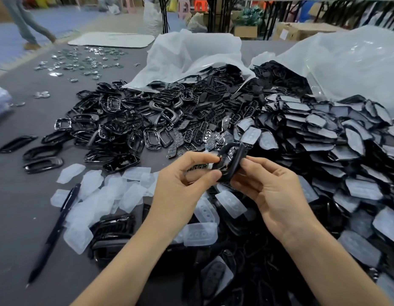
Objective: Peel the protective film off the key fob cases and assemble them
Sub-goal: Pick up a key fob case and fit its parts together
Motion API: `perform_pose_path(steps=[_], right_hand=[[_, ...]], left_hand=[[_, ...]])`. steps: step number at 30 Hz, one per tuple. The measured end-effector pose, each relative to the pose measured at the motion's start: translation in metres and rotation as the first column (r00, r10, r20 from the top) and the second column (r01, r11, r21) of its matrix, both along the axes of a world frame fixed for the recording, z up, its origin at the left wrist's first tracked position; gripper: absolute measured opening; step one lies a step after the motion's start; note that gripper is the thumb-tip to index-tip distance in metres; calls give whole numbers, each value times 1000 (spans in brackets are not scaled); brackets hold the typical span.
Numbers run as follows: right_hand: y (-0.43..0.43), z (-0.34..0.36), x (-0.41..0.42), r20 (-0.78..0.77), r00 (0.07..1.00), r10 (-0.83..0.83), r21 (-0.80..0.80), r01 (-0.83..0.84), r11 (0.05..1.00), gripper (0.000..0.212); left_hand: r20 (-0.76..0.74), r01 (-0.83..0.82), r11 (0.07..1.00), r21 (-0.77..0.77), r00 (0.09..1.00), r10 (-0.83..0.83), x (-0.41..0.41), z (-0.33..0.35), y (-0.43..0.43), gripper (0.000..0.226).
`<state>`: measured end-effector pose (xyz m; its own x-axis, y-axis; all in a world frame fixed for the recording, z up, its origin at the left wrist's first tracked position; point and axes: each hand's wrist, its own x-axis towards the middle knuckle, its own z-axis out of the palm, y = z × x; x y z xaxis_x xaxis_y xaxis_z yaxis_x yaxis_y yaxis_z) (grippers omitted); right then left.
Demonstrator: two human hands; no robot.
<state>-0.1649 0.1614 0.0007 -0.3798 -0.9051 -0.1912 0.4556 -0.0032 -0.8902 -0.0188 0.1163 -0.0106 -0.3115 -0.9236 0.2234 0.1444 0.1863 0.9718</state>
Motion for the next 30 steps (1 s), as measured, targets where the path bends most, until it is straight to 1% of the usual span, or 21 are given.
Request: perform_pose_path(steps=[5, 8, 11, 14, 17, 19, 21, 23, 25, 26, 27, 30], right_hand=[[-1, 1, 0, 29, 999, 30, -17, -30, 999, 25], [-1, 1, 0, 51, 998, 41, -23, -40, 999, 23], [-1, 1, 0, 57, 998, 21, -18, -20, 1000, 22], [-2, 0, -2, 44, 999, -25, -20, 26, 999, 19], [-3, 0, -2, 44, 998, -33, -36, 35, 999, 9], [-3, 0, -2, 52, 998, -40, -42, 42, 998, 5], [-3, 1, -2, 68, 997, -46, -46, 49, 998, 7], [-3, 2, -3, 78, 995, -57, -52, 61, 997, 9], [-4, 2, -5, 100, 993, -65, -62, 71, 996, 2], [-4, 2, -5, 102, 993, -68, -70, 75, 995, 6], [-4, 2, -5, 107, 992, -67, -73, 75, 994, 9], [-4, 2, -6, 114, 992, -62, -82, 72, 994, 2]], left_hand=[[4, 0, 1000, -16, 1000, 0, 1, -3, 0, 22], [28, -5, 999, -54, 1000, 6, 1, -4, -1, 24], [38, -12, 997, -74, 999, 15, 1, -5, -2, 29], [14, 1, 999, -37, 1000, 0, 2, -6, -3, 29], [2, 41, 999, 16, 999, -41, 4, -3, -4, 18], [10, 71, 997, 20, 997, -71, 4, -2, -3, 25], [-28, 85, 995, 44, 996, -84, 2, -2, -2, 27], [-83, 76, 994, 83, 994, -69, 1, -2, -2, 25], [-150, 52, 990, 134, 988, -32, 0, -1, -2, 18], [-173, 42, 987, 158, 985, -15, 1, -1, -3, 16], [-179, 34, 985, 172, 984, -2, 1, 0, -3, 16], [-160, 1, 984, 176, 987, 28, 2, -1, -3, 15]])
